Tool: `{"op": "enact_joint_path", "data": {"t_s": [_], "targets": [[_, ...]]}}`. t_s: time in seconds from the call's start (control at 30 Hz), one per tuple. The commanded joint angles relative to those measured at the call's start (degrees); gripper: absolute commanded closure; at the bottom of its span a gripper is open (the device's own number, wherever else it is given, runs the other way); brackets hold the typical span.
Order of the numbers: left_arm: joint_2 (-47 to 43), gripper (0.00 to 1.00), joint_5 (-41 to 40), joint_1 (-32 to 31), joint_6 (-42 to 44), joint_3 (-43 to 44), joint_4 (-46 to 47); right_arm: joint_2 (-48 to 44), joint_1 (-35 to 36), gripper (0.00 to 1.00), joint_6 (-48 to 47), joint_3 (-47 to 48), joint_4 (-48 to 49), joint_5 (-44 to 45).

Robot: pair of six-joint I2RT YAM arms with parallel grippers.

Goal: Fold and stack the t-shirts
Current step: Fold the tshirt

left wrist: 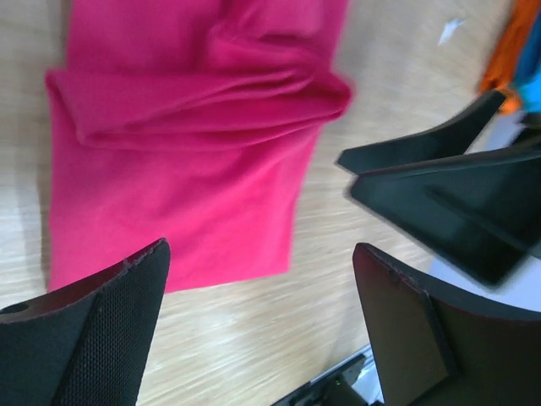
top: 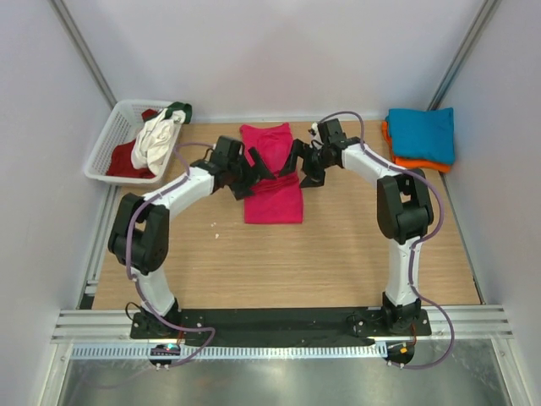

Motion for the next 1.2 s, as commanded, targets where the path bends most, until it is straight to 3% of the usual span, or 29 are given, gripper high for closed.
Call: {"op": "enact_joint_path", "data": {"t_s": [0.0, 0.27, 0.7, 1.03, 1.17], "targets": [[0.1, 0.11, 1.0, 0.3, -7.9, -7.4, 14.7, -2.3, 0.4, 0.02, 6.2, -3.0, 11.3, -0.9], [5.3, 0.11, -0.1, 1.4, -8.3, -5.9, 24.0, 1.6, 0.3, 0.01, 9.5, -1.5, 15.0, 1.6], [12.5, 0.13, 0.6, 5.2, -8.2, 0.1, 26.0, 7.8, 0.1, 0.01, 11.0, 5.5, 14.6, 3.4], [19.2, 0.13, -1.6, 6.5, 2.5, 11.7, 22.1, 10.3, -0.9, 0.01, 11.6, 12.1, 13.8, 4.3], [15.9, 0.13, -1.3, 6.6, 8.3, 12.8, 17.9, 9.2, -1.1, 0.01, 7.1, 13.0, 10.8, 4.7]]}}
